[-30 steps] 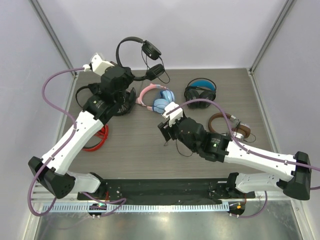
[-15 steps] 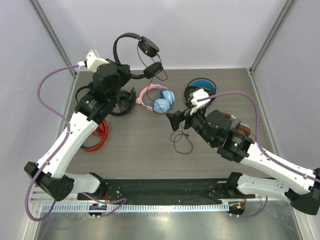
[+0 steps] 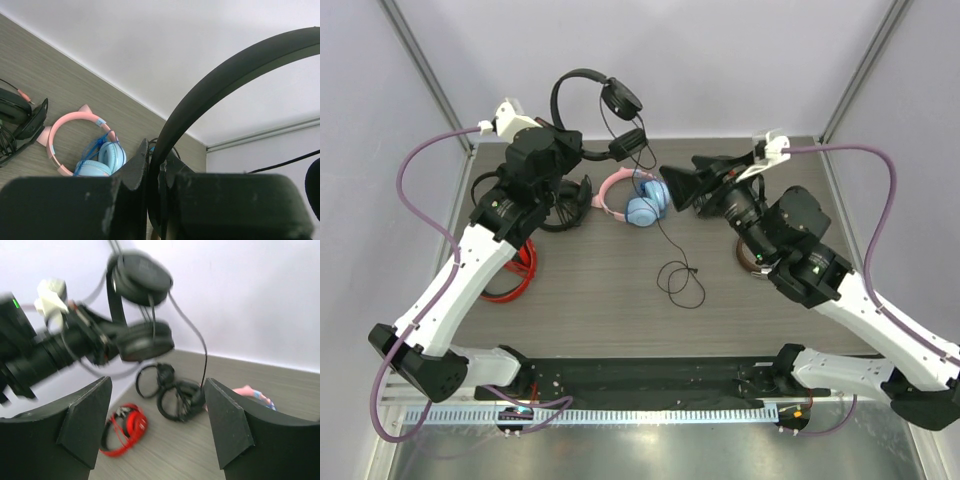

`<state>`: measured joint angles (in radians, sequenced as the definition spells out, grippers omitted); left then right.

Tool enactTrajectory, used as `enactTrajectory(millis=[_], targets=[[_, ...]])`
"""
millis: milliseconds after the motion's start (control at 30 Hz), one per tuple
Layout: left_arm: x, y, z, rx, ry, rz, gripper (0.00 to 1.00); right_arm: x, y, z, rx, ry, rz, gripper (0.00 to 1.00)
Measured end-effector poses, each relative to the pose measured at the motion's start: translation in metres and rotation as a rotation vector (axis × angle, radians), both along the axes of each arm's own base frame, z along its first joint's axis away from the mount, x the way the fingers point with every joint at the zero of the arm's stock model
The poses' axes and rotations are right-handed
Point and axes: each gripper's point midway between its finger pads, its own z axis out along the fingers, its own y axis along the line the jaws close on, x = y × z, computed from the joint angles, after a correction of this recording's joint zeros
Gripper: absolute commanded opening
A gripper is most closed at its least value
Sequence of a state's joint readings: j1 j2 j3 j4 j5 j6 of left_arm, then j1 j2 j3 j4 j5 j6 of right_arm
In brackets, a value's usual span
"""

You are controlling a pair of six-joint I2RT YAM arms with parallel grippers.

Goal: Wrap the headphones
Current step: Wrap the headphone cable with the right arm

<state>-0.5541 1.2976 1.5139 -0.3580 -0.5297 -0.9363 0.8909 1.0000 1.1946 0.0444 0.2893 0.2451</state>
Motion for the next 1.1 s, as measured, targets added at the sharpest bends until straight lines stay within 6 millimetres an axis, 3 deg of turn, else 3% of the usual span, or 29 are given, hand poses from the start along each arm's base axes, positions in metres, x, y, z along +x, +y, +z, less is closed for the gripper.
enactTrajectory(millis=[133, 233, 367, 600, 700, 833, 933, 1100], targets=[[0.0, 0.0, -0.002, 0.005, 0.004, -0.001, 0.0, 0.002, -0.005, 0.037, 0.129, 0.015, -0.015, 0.79], [0.0, 0.0, -0.003, 0.007, 0.006, -0.002, 0.0, 0.006, -0.001, 0.044, 0.2, 0.058, -0.011, 0.79], [0.0, -0.001, -0.003, 0.006, 0.006, -0.005, 0.0, 0.016, 0.012, 0.031, 0.257, 0.151, -0.007, 0.77], [0.0, -0.001, -0.004, 0.01, 0.007, -0.008, 0.0, 0.031, 0.045, -0.006, 0.267, 0.291, 0.031, 0.58], [0.0, -0.001, -0.004, 0.017, 0.007, -0.009, 0.0, 0.028, 0.049, -0.011, 0.285, 0.317, 0.059, 0.52], [0.0, -0.001, -0.004, 0.028, 0.007, -0.01, 0.0, 0.024, 0.055, -0.017, 0.303, 0.34, 0.095, 0.35], [0.0, -0.001, -0.004, 0.028, 0.007, -0.01, 0.0, 0.023, 0.059, -0.026, 0.3, 0.36, 0.108, 0.28], [0.0, 0.0, -0.006, 0.031, 0.012, -0.01, 0.0, 0.023, 0.062, -0.043, 0.28, 0.386, 0.112, 0.26]])
